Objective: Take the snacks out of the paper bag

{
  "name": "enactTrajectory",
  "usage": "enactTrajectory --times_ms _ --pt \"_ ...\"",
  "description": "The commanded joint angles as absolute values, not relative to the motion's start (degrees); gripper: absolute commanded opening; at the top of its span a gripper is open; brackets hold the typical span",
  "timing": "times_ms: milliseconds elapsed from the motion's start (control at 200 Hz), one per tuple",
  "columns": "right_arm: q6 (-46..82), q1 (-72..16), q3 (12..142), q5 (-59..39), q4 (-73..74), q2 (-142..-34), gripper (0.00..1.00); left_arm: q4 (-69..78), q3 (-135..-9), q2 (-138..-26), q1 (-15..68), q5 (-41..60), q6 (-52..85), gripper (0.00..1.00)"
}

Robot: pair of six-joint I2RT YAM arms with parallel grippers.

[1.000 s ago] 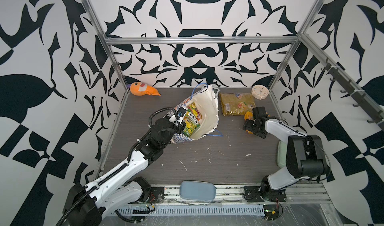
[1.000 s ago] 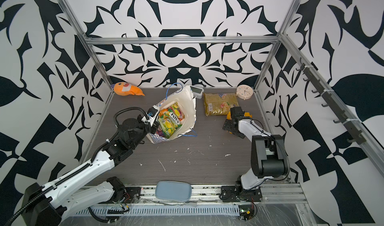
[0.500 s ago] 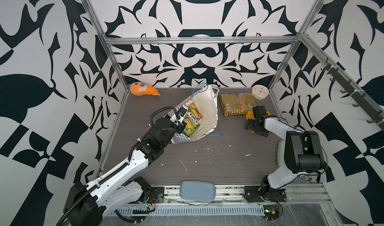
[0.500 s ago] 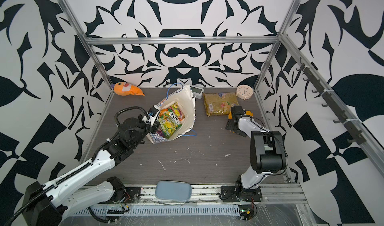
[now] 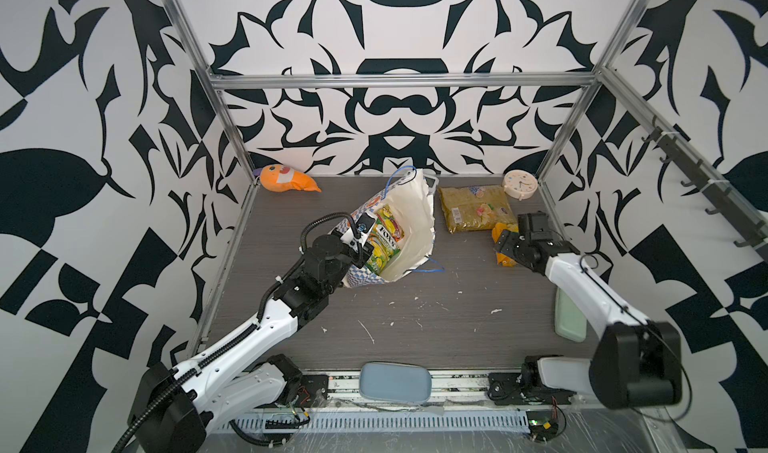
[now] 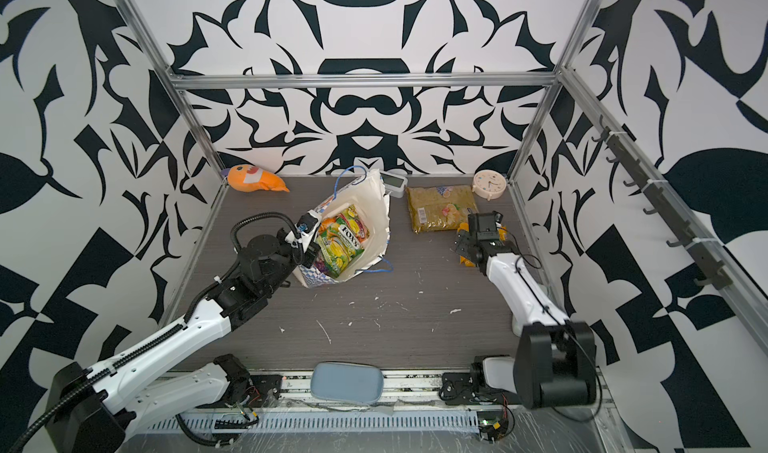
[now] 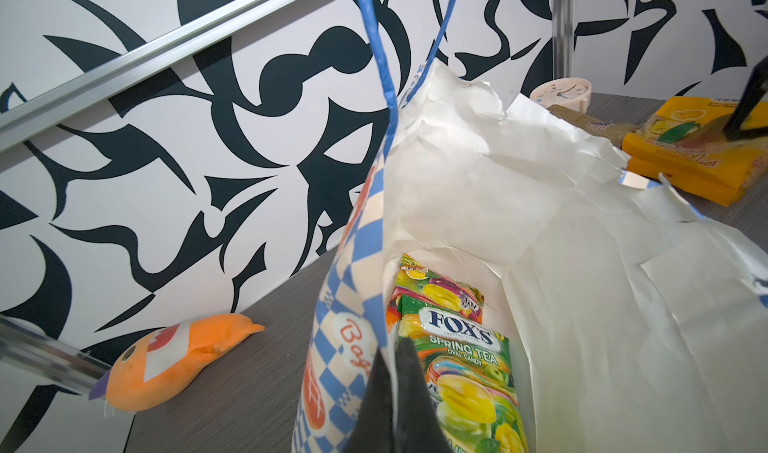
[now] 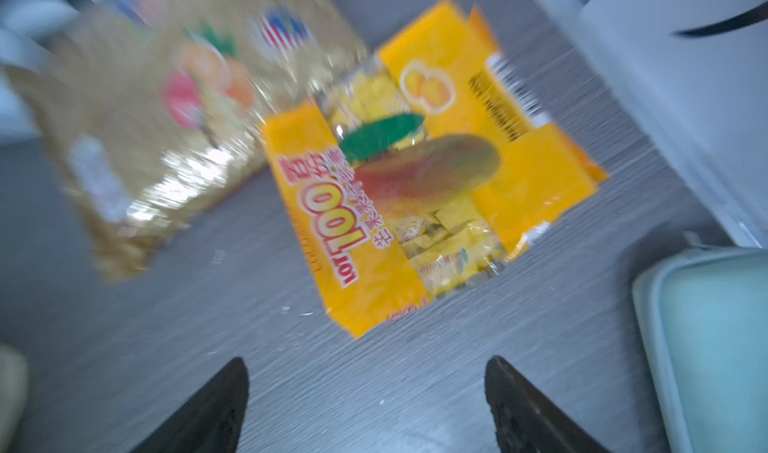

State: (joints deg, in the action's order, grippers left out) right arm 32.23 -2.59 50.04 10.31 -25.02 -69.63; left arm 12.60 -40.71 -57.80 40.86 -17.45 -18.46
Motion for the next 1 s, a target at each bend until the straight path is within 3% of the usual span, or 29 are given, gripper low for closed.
enactTrajectory --times_ms 0,40,65,175,240,660,995 --pt "32.39 -4.32 49.70 7.02 -19.71 -66.13 0.57 14.57 -42.89 -58.07 41.31 -15.51 -18.63 0.00" --pt "30.57 -6.04 50.43 3.99 -18.09 -67.15 0.32 14.97 -42.81 -58.31 41.31 -15.49 -18.76 0.00" --pt "29.70 -7.42 51.23 3.09 -18.06 -68.52 0.23 15.33 -42.85 -58.49 41.31 -15.54 -18.85 0.00" --pt "24.84 -14.35 57.55 3.54 -20.43 -77.98 0.13 16.03 -43.23 -59.04 41.31 -15.52 -19.23 0.00" --pt "24.12 -16.73 60.86 4.54 -21.86 -83.66 0.01 16.14 -43.54 -59.29 41.31 -15.22 -19.23 0.00" --pt "25.51 -17.58 72.22 6.99 -19.22 -105.78 0.00 13.95 -43.95 -58.13 41.31 -15.38 -18.37 0.00" --pt "25.02 -17.58 77.16 10.25 -17.45 -110.92 0.00 12.57 -44.05 -57.46 41.31 -16.20 -19.34 0.00"
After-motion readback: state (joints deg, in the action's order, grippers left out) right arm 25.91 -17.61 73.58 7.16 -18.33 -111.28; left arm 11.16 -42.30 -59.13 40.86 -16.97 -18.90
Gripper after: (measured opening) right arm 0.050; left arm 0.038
